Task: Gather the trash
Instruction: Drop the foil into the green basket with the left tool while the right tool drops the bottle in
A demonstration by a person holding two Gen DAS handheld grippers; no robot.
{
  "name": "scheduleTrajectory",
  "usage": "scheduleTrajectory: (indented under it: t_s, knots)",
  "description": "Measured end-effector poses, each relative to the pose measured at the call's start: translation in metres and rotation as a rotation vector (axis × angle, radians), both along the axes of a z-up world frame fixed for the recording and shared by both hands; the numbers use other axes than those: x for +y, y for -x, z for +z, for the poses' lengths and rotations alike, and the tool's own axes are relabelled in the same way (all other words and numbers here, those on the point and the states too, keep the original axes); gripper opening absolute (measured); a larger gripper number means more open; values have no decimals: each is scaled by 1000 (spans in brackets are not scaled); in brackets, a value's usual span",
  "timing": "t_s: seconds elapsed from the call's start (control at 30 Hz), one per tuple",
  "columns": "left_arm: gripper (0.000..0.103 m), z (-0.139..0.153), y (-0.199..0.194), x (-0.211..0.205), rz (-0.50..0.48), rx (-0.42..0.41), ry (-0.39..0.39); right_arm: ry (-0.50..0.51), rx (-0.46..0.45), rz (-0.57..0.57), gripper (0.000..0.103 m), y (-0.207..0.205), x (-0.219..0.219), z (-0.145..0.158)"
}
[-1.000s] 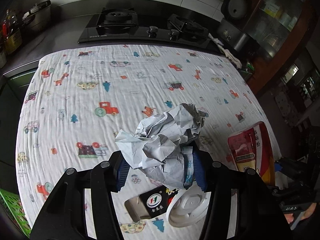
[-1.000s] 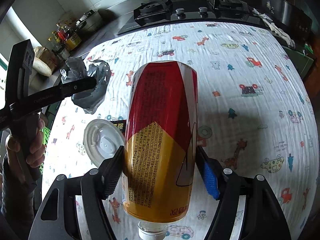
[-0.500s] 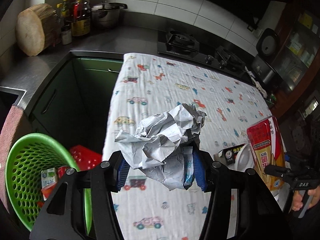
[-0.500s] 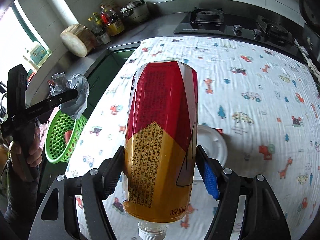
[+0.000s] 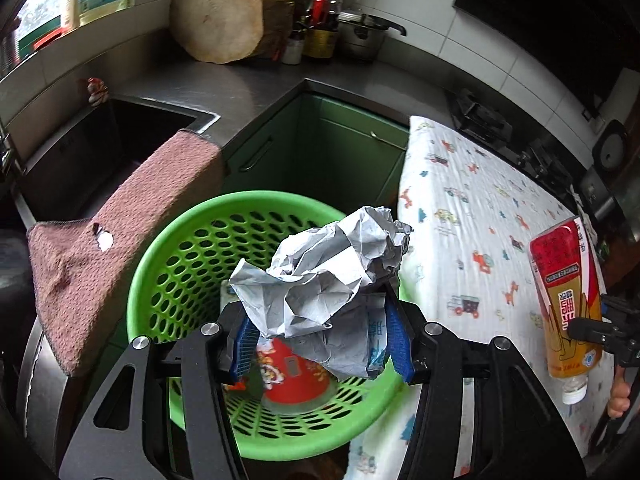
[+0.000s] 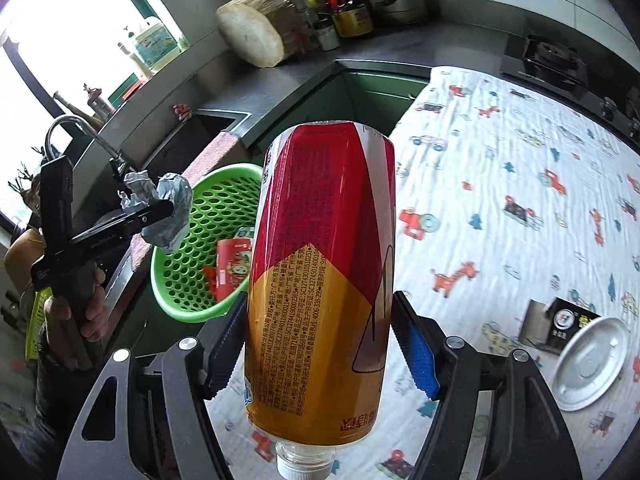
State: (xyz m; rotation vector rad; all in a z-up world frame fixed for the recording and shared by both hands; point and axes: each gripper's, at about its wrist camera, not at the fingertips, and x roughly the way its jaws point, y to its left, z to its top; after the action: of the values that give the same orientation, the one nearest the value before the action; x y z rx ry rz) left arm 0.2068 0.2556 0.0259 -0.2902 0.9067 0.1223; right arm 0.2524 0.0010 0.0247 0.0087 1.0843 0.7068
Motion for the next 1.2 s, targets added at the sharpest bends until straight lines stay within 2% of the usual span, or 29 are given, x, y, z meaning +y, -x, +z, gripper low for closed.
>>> scheduleTrajectory:
  t_s: [0.27,0.53,0.67,0.87,0.97,1.07,1.2]
  knots:
    - [55,-38,15,46,93,94,-27,-10,27,97,67,-3,75,-10]
    - [64,-59,25,62,127,141,-36,4,46,146,68,-13,131,-21]
    - [73,-65,30,67,140,155,-23,29,33,163,68,-17,155,-27]
    - [77,-71,35,69,138,165,-4,37,36,160,68,-28,179,-38]
    - [83,-70,38,68,138,161,-5,47,22,156,68,-30,185,-40]
    - [83,-67,40,69,136,153,-5,39,29,155,69,-30,185,-43]
    - [84,-66,42,71,139,150,1,30,17,151,76,-29,180,-40]
